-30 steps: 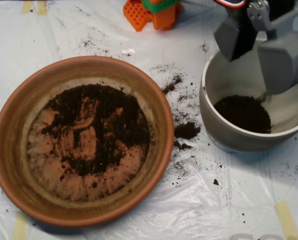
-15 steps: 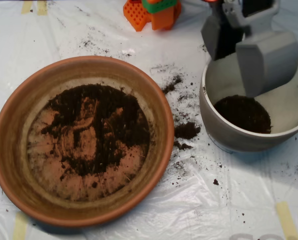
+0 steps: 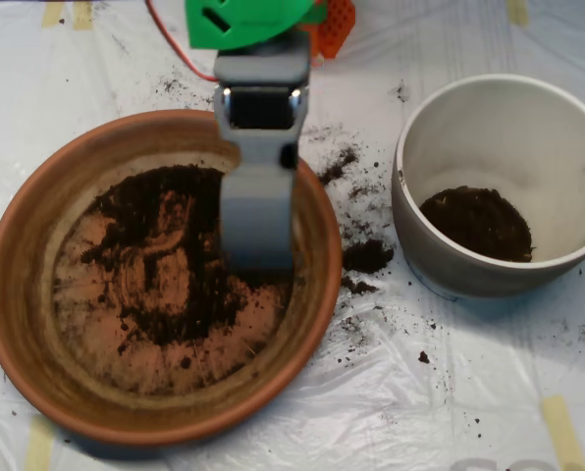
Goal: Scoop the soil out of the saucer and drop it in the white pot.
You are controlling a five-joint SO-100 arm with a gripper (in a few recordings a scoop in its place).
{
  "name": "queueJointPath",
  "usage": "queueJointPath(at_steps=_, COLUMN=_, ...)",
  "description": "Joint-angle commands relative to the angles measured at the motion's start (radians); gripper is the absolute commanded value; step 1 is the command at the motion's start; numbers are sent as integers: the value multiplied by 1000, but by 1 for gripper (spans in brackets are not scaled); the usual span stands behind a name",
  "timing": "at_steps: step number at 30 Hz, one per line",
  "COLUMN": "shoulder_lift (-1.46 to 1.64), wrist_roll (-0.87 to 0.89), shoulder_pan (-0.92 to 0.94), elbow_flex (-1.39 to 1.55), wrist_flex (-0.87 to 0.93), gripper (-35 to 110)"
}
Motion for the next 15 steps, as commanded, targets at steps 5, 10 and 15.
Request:
queueJointPath(at_steps=5, shoulder_lift=198, wrist_roll=-63, shoulder_pan=104, elbow_flex=460, wrist_flex=-256, gripper=39)
queueJointPath(at_steps=10, shoulder_lift=201, wrist_roll=-133, shoulder_pan=114, elbow_flex=664, wrist_flex=-364, gripper=39)
queueJointPath(at_steps=15, shoulder_lift=152, wrist_roll=-198, shoulder_pan=138, elbow_flex=721, wrist_flex=-420, gripper=38)
